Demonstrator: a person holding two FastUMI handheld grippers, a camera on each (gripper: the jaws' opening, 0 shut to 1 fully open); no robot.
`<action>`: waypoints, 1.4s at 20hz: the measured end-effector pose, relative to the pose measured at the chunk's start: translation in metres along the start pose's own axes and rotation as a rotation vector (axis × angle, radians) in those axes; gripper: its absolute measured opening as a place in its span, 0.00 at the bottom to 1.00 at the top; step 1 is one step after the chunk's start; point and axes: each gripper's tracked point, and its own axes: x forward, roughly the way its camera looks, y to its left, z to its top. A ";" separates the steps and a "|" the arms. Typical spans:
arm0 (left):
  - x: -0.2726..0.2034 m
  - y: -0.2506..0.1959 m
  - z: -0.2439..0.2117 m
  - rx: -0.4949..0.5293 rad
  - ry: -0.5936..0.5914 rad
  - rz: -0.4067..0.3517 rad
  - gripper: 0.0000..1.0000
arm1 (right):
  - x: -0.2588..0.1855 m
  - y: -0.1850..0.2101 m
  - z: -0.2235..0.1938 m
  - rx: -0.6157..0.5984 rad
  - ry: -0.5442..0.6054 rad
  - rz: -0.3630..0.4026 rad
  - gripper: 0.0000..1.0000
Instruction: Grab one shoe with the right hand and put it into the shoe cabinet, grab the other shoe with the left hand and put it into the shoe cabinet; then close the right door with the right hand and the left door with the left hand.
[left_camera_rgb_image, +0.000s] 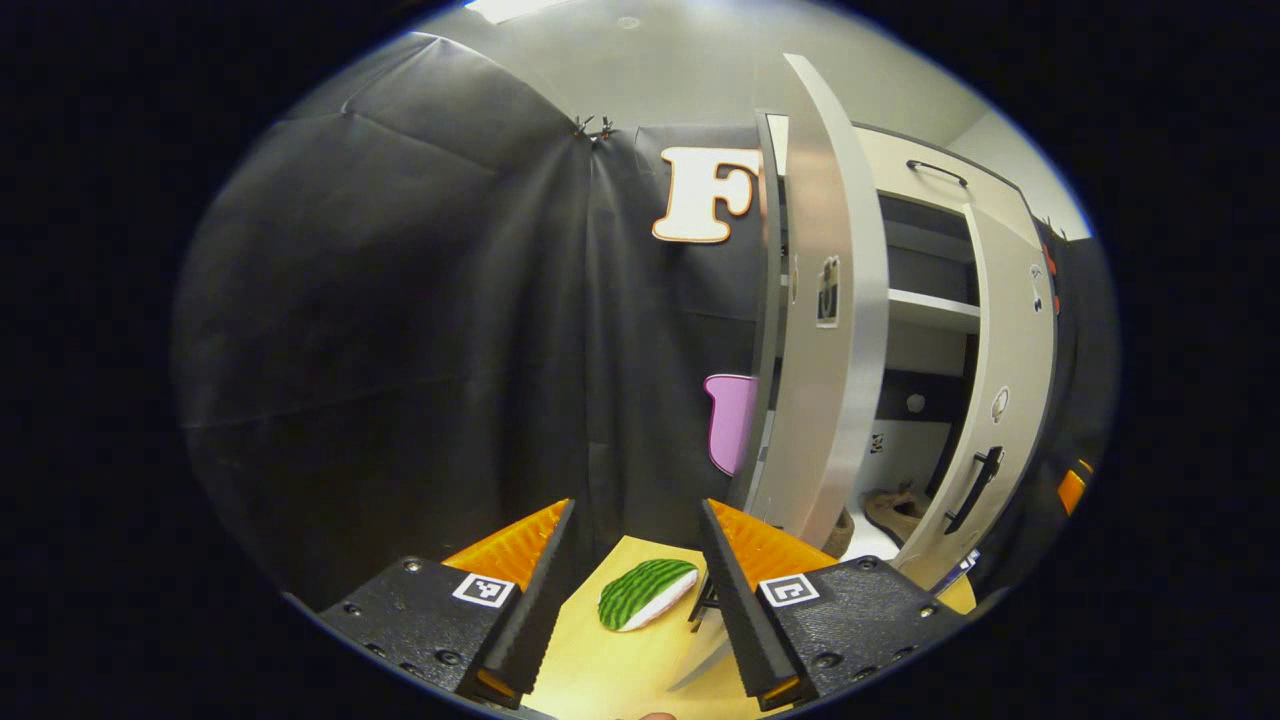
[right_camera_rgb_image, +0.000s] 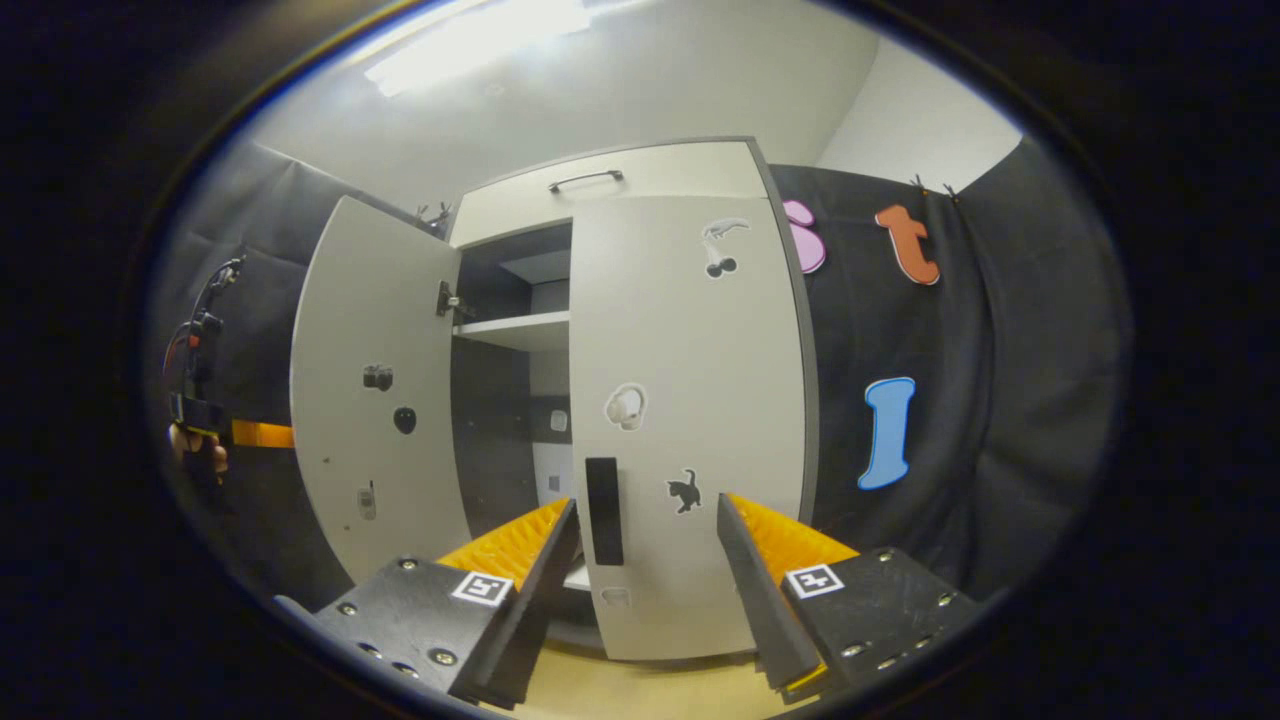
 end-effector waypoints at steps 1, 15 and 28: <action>0.003 -0.001 0.000 -0.002 -0.002 -0.003 0.75 | 0.001 0.000 0.000 -0.001 -0.001 0.000 0.84; 0.021 -0.009 -0.006 0.019 -0.005 -0.020 0.65 | 0.013 -0.004 -0.007 0.011 0.011 -0.001 0.84; 0.001 -0.104 -0.021 -0.047 0.016 -0.274 0.69 | 0.006 0.015 -0.005 0.006 0.005 0.037 0.84</action>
